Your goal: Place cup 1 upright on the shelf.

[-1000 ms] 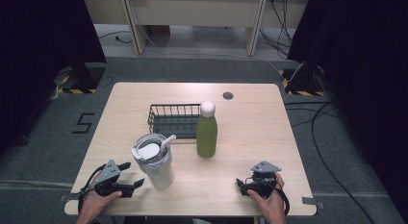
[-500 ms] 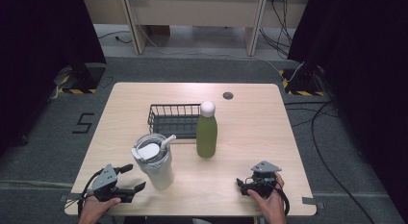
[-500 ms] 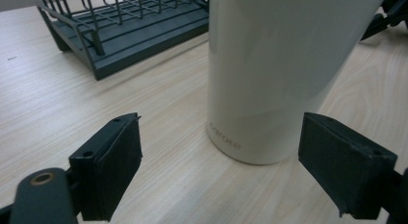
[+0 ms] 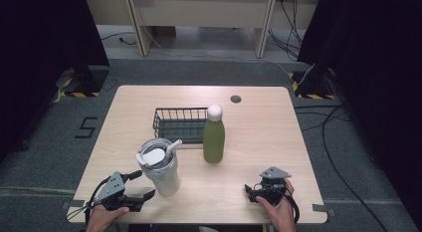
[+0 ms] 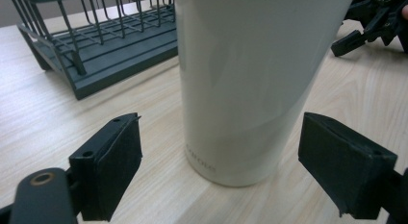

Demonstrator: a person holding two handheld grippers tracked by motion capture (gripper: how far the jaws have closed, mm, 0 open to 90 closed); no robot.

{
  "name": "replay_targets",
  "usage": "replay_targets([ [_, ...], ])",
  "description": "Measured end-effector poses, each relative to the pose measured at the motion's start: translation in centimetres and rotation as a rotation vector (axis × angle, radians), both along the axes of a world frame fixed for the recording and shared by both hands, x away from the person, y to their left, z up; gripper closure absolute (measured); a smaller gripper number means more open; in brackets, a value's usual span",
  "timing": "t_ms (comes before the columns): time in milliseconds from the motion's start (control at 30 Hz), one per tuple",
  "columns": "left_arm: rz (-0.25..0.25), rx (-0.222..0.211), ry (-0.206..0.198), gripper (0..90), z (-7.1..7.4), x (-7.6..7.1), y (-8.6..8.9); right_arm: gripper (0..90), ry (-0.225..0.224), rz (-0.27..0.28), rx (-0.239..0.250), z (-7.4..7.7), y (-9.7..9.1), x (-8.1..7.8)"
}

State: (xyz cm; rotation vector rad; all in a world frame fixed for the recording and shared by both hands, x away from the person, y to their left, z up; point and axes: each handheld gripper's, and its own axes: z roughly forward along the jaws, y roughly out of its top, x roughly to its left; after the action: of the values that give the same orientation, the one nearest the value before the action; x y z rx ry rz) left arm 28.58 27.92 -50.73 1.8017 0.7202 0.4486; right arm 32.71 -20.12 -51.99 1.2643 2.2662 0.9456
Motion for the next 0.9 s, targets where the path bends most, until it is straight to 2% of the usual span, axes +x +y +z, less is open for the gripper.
replay_targets([
  [133, -0.005, -0.009, -0.004, 14.9, 0.0, 0.0, -0.4, 6.5, 0.000, -0.001, 0.001, 0.0, 0.0, 0.0],
  [167, -0.001, -0.004, -0.034, 14.9, 0.1, 0.2, -0.5, 6.5, 0.000, -0.001, 0.001, 0.0, 0.0, 0.0],
  [200, -0.001, -0.004, -0.034, 14.9, 0.1, 0.2, -0.5, 6.5, 0.000, -0.001, 0.001, 0.0, 0.0, 0.0],
  [233, 0.005, -0.030, -0.014, 14.9, 0.2, 0.1, -0.7, 6.5, 0.003, -0.004, 0.002, 0.0, 0.0, 0.0],
  [267, 0.005, -0.030, -0.014, 14.9, 0.2, 0.1, -0.7, 6.5, 0.003, -0.004, 0.002, 0.0, 0.0, 0.0],
  [300, 0.009, -0.020, -0.040, 14.9, 0.3, 0.3, -0.8, 6.5, 0.002, -0.004, 0.002, 0.0, 0.0, 0.0],
  [367, 0.009, -0.019, -0.041, 14.9, 0.3, 0.4, -0.9, 6.5, 0.002, -0.004, 0.002, 0.0, 0.0, 0.0],
  [400, 0.004, -0.028, -0.020, 14.8, 0.2, 0.3, -1.0, 6.5, 0.002, -0.004, 0.001, 0.0, 0.0, 0.0],
  [767, -0.025, -0.012, -0.036, 14.8, 0.2, 0.9, -2.9, 6.5, 0.004, -0.002, 0.000, 0.0, 0.0, 0.0],
  [900, -0.020, -0.022, -0.038, 13.4, 0.3, 1.1, -3.1, 6.5, 0.004, -0.002, 0.000, 0.0, 0.0, 0.0],
])
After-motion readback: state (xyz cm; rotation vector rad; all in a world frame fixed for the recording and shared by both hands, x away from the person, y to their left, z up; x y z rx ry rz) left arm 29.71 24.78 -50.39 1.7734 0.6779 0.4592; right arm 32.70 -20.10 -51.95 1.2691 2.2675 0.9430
